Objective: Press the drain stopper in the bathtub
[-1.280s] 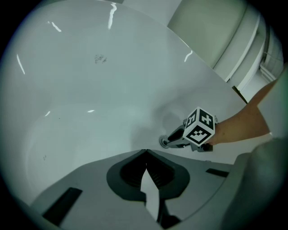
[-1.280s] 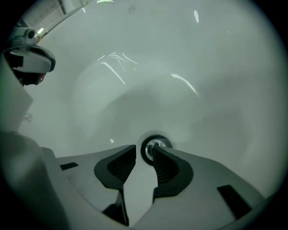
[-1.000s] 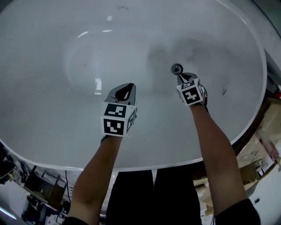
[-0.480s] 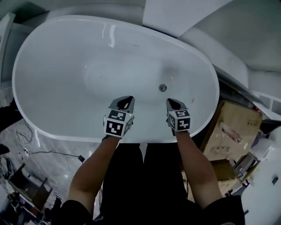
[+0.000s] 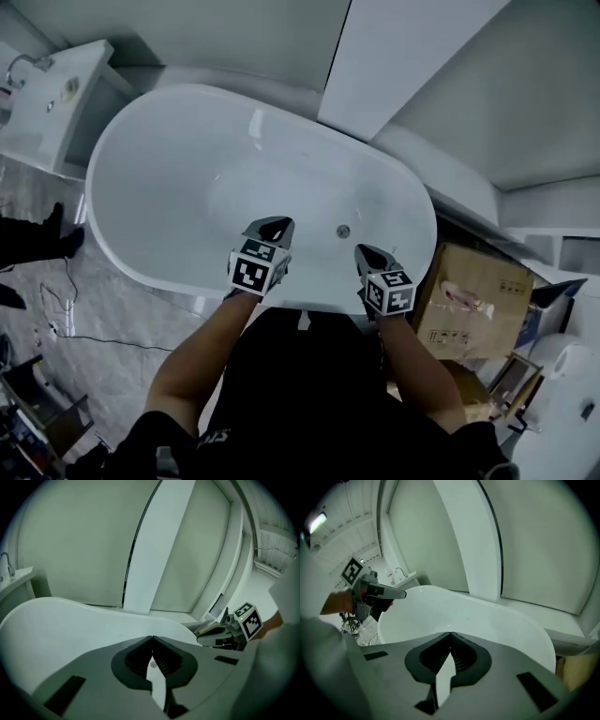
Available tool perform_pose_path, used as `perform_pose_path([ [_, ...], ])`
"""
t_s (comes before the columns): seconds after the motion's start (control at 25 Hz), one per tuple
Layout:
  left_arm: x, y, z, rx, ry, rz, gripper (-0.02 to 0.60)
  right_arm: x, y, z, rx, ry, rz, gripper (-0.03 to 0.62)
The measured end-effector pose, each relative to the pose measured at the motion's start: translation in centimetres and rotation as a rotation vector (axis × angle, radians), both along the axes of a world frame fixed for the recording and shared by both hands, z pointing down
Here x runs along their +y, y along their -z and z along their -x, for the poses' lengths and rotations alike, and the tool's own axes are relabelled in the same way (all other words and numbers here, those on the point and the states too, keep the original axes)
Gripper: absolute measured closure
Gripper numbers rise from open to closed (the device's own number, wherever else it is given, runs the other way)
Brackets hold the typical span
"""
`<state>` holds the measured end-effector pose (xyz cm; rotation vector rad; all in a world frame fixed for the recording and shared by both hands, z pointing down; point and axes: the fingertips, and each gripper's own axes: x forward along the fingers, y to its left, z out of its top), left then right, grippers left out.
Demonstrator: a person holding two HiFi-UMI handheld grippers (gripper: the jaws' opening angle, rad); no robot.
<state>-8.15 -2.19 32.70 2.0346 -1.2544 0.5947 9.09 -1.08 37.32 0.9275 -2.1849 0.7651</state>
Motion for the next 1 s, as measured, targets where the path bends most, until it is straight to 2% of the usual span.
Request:
perform_pose_path([
  [0.2,1.0,4.6,-0.1,0.024,0.025,-0.052,0.568,0.7,6.3,0.2,-0.08,-0.056,-0.048,0.58],
  [0.36,2.2,8.4,-2.1,0.054,-0.032,-0.112,0.568,2.0,10.8,-0.1,-0.152,-0.103,-0.098,0.58],
  [0.6,2.6,13.2,-2.9,0.058,-0.082,-0.198,0.568,3.3,16.1,0.1,-0.19,-0.095,-0.218,0.58],
  [0.84,2.6,17.1,-4.0,0.035,-0.082,-0.282,0.568,3.4,20.7,-1.0,-0.233,-0.106,-0.367,0.582],
  [1.0,1.7,19.9,-4.9,-0.019,-0.089,-0.344,0.568,3.0,24.3,-2.6,-0.253,-0.087,-0.46,0.582],
])
